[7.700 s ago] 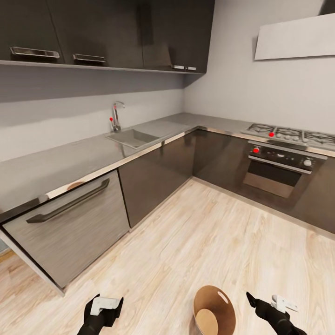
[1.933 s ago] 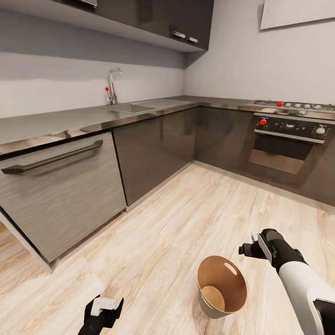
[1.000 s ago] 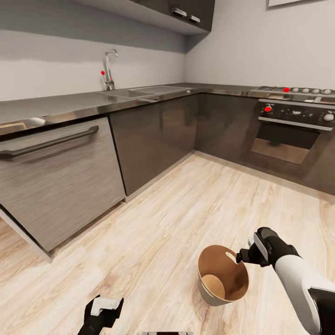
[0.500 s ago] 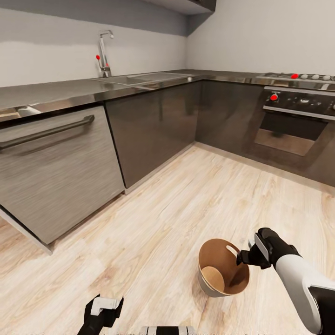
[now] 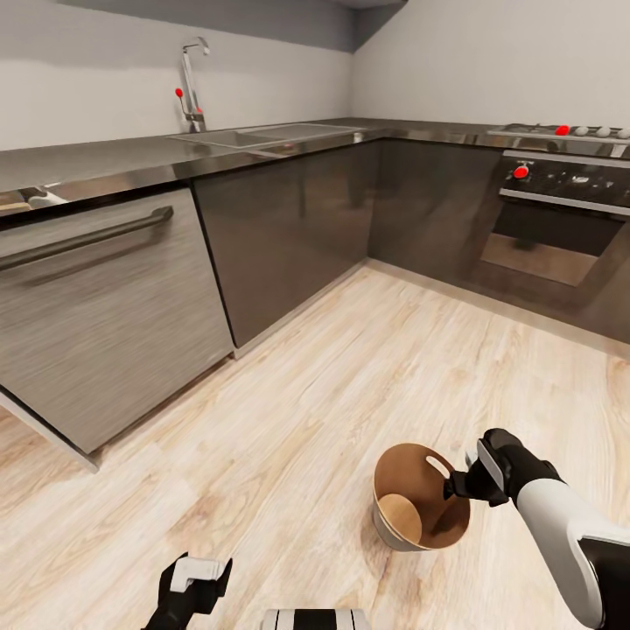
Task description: Put the three can of soda from the living room inside the tash can in the kitchen.
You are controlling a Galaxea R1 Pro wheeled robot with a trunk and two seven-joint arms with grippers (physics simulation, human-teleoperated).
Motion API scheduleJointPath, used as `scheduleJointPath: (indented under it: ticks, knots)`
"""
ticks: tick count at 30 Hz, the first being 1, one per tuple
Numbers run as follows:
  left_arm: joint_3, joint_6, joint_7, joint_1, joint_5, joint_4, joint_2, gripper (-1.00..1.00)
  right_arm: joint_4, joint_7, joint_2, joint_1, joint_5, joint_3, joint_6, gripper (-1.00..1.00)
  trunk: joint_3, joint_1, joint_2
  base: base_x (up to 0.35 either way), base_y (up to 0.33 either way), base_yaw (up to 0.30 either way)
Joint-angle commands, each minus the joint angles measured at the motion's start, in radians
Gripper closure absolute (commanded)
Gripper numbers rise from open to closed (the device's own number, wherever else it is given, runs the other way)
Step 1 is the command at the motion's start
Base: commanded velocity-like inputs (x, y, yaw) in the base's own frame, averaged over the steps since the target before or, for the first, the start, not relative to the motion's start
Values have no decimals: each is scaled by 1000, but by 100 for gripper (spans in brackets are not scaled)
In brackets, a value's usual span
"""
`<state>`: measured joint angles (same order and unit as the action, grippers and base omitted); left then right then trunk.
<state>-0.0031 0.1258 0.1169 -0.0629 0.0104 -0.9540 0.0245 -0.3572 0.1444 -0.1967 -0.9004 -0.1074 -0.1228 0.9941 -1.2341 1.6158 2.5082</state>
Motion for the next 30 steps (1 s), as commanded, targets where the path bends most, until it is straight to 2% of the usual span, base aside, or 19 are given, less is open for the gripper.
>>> scheduleJointPath:
  ticks: [1, 8, 25, 26, 30]
  knots:
    - [0, 0, 0, 0, -1, -1, 0, -100, 0, 0, 0, 0, 0, 0, 0, -100, 0, 0, 0, 0, 0, 0]
    - [2, 0, 0, 0, -3, -4, 0, -100, 0, 1, 1, 0, -1, 3, -1, -100, -23, 3, 1, 0, 0, 0]
    - [3, 0, 1, 2, -3, -6, 2, -100, 0, 0, 5, 1, -2, 3, -6, -100, -23, 3, 1, 0, 0, 0]
    - [3, 0, 1, 2, -3, -6, 2, -100, 0, 0, 6, 1, -2, 3, -6, 100, -23, 3, 1, 0, 0, 0]
    - [3, 0, 1, 2, -3, -7, 2, -100, 0, 0, 7, 1, -2, 3, -7, 100, -23, 3, 1, 0, 0, 0]
